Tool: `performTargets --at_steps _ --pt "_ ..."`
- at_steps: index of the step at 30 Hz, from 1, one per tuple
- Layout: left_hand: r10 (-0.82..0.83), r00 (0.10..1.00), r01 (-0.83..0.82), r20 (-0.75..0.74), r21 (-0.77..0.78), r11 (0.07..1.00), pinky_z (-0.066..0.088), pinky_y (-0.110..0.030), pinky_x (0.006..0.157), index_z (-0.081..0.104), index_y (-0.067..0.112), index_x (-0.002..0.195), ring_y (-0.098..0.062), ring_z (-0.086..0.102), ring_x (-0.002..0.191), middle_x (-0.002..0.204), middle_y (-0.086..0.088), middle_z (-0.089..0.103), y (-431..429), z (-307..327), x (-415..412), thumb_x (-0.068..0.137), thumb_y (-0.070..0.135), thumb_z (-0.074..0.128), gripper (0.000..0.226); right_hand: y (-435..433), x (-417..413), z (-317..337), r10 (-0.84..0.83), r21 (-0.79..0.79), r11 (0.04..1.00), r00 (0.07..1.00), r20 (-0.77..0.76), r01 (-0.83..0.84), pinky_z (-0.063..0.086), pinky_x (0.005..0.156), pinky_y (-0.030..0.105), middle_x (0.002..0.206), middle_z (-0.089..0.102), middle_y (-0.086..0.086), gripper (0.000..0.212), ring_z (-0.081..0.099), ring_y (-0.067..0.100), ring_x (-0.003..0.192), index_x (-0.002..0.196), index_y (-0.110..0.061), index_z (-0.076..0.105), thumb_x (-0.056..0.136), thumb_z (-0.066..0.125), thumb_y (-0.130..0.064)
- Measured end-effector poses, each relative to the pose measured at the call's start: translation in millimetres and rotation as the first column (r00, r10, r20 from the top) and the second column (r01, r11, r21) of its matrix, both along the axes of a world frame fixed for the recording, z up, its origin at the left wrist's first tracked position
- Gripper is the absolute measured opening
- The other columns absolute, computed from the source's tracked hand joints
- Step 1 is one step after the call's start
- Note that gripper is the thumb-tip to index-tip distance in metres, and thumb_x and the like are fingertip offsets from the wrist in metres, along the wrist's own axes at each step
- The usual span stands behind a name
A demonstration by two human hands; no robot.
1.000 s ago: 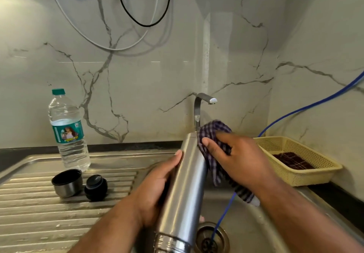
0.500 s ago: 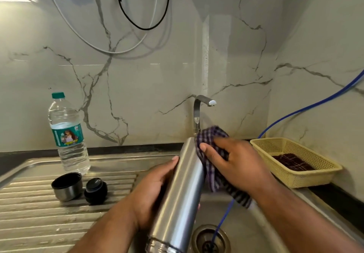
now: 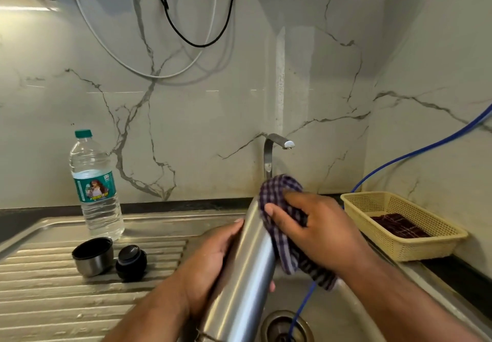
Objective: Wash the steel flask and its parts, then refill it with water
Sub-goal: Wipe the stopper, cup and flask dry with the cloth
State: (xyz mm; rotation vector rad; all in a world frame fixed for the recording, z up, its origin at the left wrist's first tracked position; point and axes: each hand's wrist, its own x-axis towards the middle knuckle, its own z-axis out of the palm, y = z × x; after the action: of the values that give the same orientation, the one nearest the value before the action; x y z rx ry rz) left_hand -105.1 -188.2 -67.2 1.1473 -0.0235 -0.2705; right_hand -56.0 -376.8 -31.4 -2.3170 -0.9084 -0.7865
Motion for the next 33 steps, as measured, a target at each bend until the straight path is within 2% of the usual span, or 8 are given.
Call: performTargets --at_steps 4,9,16,20,23,28,31,33 --pt "0.064 0.998 -0.065 -0.021 -0.066 0.996 0.060 -0.039 0.062 0.072 -0.004 0.117 -0.036 0.071 0.074 0.099 -0.029 0.070 2 5 -3 0.093 0.044 0.057 0.056 11 -14 -6 0.139 -0.156 0.978 0.990 -0.014 -0.140 0.045 0.072 0.015 0.094 0.066 -0.018 0.039 0.059 -0.004 0.082 0.100 -0.037 0.067 0.100 0.041 -0.066" --pt "0.134 0.987 -0.144 -0.092 -0.109 0.984 0.056 -0.046 0.083 0.068 -0.012 0.118 -0.039 0.071 0.086 0.103 -0.030 0.069 21 11 -2 0.088 0.056 0.062 0.075 30 -42 -9 0.473 -0.416 0.787 0.879 -0.065 -0.455 0.046 0.076 0.020 0.106 0.066 -0.015 0.039 0.062 0.002 0.093 0.123 -0.043 0.067 0.097 0.050 -0.068" --pt "-0.057 0.998 0.056 -0.029 -0.010 0.998 0.058 -0.055 0.085 0.070 0.002 0.122 -0.039 0.069 0.092 0.108 -0.027 0.068 7 4 -6 0.092 0.065 0.058 0.072 3 7 -11 0.053 0.122 0.991 0.995 0.087 -0.063 0.040 0.063 0.023 0.077 0.059 -0.021 0.032 0.053 -0.004 0.069 0.101 -0.038 0.064 0.098 0.049 -0.066" --pt "0.125 0.986 -0.125 -0.107 0.011 0.992 0.058 -0.037 0.071 0.077 -0.005 0.100 -0.032 0.072 0.071 0.089 -0.024 0.071 5 6 0 0.095 0.057 0.051 0.067 15 -13 -15 0.333 -0.153 0.934 0.942 0.047 -0.323 0.051 0.065 0.032 0.089 0.066 -0.014 0.029 0.059 0.002 0.076 0.101 -0.035 0.070 0.100 0.053 -0.058" --pt "0.258 0.962 -0.256 -0.093 0.033 0.966 0.052 -0.020 0.058 0.064 0.003 0.075 -0.003 0.066 0.049 0.071 -0.011 0.059 15 11 6 0.094 0.023 0.057 0.028 26 -26 -21 0.487 -0.420 0.788 0.873 -0.023 -0.450 0.048 0.065 0.028 0.095 0.066 -0.010 0.038 0.060 0.005 0.080 0.117 -0.037 0.072 0.096 0.056 -0.064" --pt "0.138 0.987 -0.136 -0.084 0.029 0.990 0.054 -0.052 0.094 0.075 0.002 0.115 -0.039 0.070 0.093 0.112 -0.028 0.071 17 3 3 0.094 0.051 0.056 0.057 15 -1 -17 0.227 -0.106 0.967 0.972 -0.058 -0.232 0.042 0.063 0.020 0.089 0.067 -0.014 0.036 0.058 -0.002 0.072 0.096 -0.043 0.064 0.095 0.044 -0.073" --pt "0.114 0.993 -0.114 -0.013 0.000 0.993 0.058 -0.053 0.086 0.076 0.006 0.115 -0.037 0.071 0.094 0.112 -0.024 0.072 9 4 1 0.095 0.053 0.053 0.057 8 6 -22 0.246 0.010 0.969 0.969 -0.036 -0.245 0.054 0.065 0.034 0.086 0.066 -0.013 0.036 0.062 0.003 0.075 0.090 -0.037 0.066 0.099 0.047 -0.066" --pt "0.125 0.992 -0.124 0.012 -0.026 0.992 0.062 -0.041 0.075 0.079 -0.001 0.102 -0.030 0.073 0.079 0.092 -0.021 0.074 9 8 0 0.090 0.052 0.054 0.059 17 -12 -24 0.426 -0.099 0.899 0.904 -0.032 -0.427 0.056 0.069 0.031 0.094 0.069 -0.013 0.033 0.065 0.003 0.080 0.105 -0.032 0.075 0.099 0.055 -0.059"
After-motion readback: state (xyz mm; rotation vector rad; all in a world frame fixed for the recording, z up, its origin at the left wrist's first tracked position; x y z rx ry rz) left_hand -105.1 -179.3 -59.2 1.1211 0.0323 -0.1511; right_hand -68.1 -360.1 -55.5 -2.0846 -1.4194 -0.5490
